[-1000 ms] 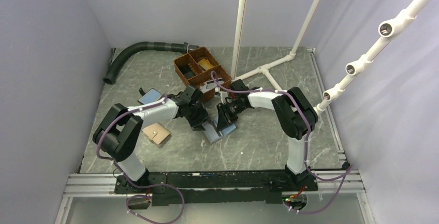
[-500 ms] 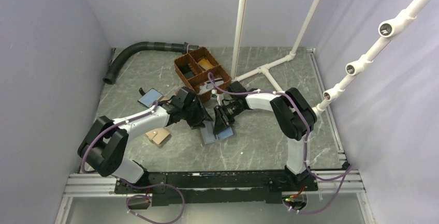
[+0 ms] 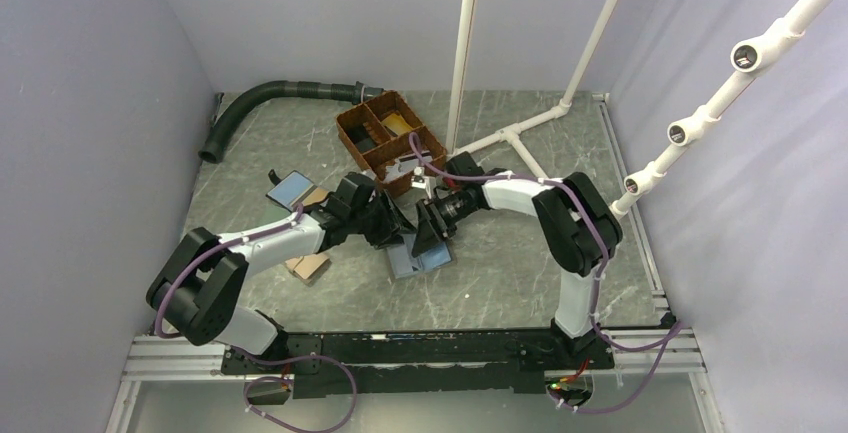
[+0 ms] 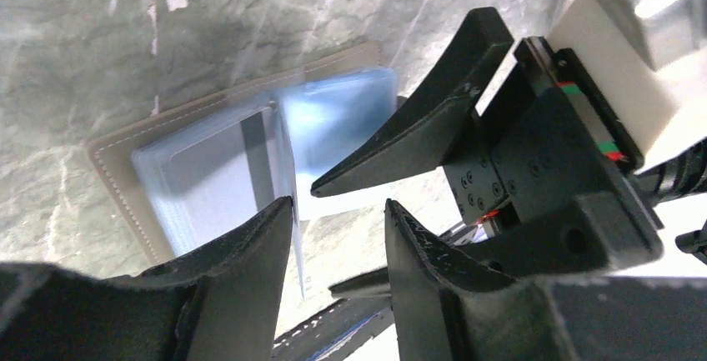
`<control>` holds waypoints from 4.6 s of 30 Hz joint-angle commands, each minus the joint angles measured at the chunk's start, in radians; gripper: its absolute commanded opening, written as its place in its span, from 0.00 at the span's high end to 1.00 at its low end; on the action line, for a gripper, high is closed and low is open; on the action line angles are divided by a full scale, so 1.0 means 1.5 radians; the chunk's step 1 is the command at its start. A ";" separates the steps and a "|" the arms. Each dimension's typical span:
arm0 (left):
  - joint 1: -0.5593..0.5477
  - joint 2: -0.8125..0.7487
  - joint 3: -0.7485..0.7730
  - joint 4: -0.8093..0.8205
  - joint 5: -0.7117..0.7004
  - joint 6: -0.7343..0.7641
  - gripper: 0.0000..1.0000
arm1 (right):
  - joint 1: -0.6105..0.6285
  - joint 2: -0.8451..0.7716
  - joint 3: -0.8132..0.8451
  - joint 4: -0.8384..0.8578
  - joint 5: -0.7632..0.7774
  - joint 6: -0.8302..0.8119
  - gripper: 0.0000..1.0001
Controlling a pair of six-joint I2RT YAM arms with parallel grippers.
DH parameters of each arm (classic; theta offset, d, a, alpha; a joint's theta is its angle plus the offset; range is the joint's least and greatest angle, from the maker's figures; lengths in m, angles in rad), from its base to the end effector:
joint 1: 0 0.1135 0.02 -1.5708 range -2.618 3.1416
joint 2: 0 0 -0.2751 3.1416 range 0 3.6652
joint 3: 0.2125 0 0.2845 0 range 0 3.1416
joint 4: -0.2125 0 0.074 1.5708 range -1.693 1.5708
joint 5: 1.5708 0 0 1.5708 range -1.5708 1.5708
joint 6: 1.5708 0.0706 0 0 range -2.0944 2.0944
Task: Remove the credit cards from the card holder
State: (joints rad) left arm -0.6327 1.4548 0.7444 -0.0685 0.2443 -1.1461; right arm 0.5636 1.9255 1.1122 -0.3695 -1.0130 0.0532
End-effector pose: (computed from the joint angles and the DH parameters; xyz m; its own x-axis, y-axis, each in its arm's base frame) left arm 0.2637 -0.2145 0.1508 -0.8827 -0.4491 -0.1384 -0.2226 0.6590 -0.7185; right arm 0.2997 0.2602 0.1076 -0.8109 -0.4791 -0.3360 -0.5117 0.3019 0.8044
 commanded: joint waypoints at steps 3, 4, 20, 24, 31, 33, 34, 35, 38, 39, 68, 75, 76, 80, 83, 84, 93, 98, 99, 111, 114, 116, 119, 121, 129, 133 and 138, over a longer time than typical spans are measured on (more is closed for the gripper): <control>-0.003 0.008 0.008 0.075 0.040 -0.004 0.51 | -0.008 -0.077 -0.016 0.005 -0.018 -0.029 0.30; -0.003 0.014 0.013 0.077 0.042 -0.003 0.52 | -0.007 -0.081 -0.018 0.007 -0.010 -0.029 0.25; -0.004 0.054 0.027 0.088 0.070 -0.002 0.51 | 0.000 -0.058 -0.003 -0.006 0.092 -0.015 0.45; -0.004 0.061 0.027 0.078 0.070 -0.005 0.51 | 0.000 -0.060 -0.001 -0.010 0.105 -0.017 0.63; -0.002 0.083 0.035 0.021 0.065 -0.014 0.51 | -0.004 -0.064 -0.002 -0.009 0.100 -0.019 0.66; -0.002 0.081 0.041 -0.006 0.057 -0.009 0.52 | -0.007 -0.061 -0.001 -0.009 0.102 -0.019 0.66; -0.002 0.079 0.044 -0.019 0.052 -0.006 0.53 | -0.009 -0.060 -0.001 -0.009 0.102 -0.019 0.66; -0.003 0.075 0.046 -0.030 0.048 -0.002 0.58 | -0.010 -0.059 -0.001 -0.009 0.101 -0.019 0.66; -0.001 0.065 0.042 -0.046 0.036 0.001 0.71 | -0.013 -0.056 0.000 -0.009 0.101 -0.019 0.66; -0.001 0.062 0.037 -0.041 0.037 0.000 0.71 | -0.014 -0.055 0.000 -0.009 0.101 -0.018 0.66; 0.003 -0.158 -0.068 0.173 0.128 0.204 1.00 | -0.071 -0.151 -0.065 0.162 -0.171 0.124 0.48; 0.003 -0.185 -0.093 0.218 0.135 0.181 1.00 | -0.072 -0.179 -0.081 0.161 -0.152 0.121 0.48; 0.003 -0.189 -0.098 0.228 0.135 0.178 1.00 | -0.072 -0.179 -0.080 0.159 -0.149 0.120 0.48; 0.004 -0.205 -0.117 0.261 0.135 0.164 1.00 | -0.072 -0.178 -0.074 0.145 -0.142 0.116 0.48; 0.004 -0.212 -0.132 0.291 0.139 0.152 1.00 | -0.073 -0.180 -0.075 0.152 -0.157 0.122 0.48; 0.004 -0.213 -0.137 0.306 0.141 0.148 1.00 | -0.073 -0.180 -0.075 0.154 -0.164 0.124 0.48; 0.004 -0.218 -0.168 0.407 0.165 0.130 1.00 | -0.087 -0.194 -0.072 0.141 -0.202 0.122 0.49; 0.004 -0.211 -0.175 0.452 0.172 0.118 1.00 | -0.086 -0.199 -0.078 0.159 -0.212 0.141 0.49; 0.004 -0.208 -0.178 0.464 0.173 0.113 1.00 | -0.086 -0.201 -0.078 0.160 -0.215 0.144 0.49; 0.005 -0.203 -0.203 0.517 0.164 0.090 1.00 | -0.080 -0.209 -0.085 0.227 -0.257 0.209 0.87; 0.005 -0.208 -0.208 0.505 0.156 0.087 0.97 | -0.080 -0.208 -0.088 0.243 -0.264 0.221 1.00; 0.007 -0.212 -0.209 0.493 0.154 0.085 0.92 | -0.080 -0.208 -0.090 0.243 -0.269 0.226 1.00; 0.013 -0.213 -0.212 0.491 0.160 0.076 0.86 | -0.080 -0.204 -0.089 0.241 -0.279 0.209 1.00; 0.017 -0.212 -0.217 0.502 0.168 0.068 0.82 | -0.081 -0.202 -0.088 0.237 -0.291 0.192 1.00; 0.036 -0.180 -0.246 0.597 0.222 0.029 0.78 | -0.093 -0.197 -0.091 0.199 -0.291 0.135 1.00; 0.051 -0.172 -0.260 0.628 0.242 0.010 0.78 | -0.099 -0.192 -0.094 0.189 -0.295 0.114 1.00; 0.061 -0.174 -0.263 0.620 0.255 0.012 0.80 | -0.099 -0.189 -0.090 0.165 -0.293 0.082 1.00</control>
State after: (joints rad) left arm -0.5545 1.1950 0.3550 0.7929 0.5861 -1.1202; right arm 0.4198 1.6527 0.9691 -0.0998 -1.3964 0.2504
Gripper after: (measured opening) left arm 0.208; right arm 0.009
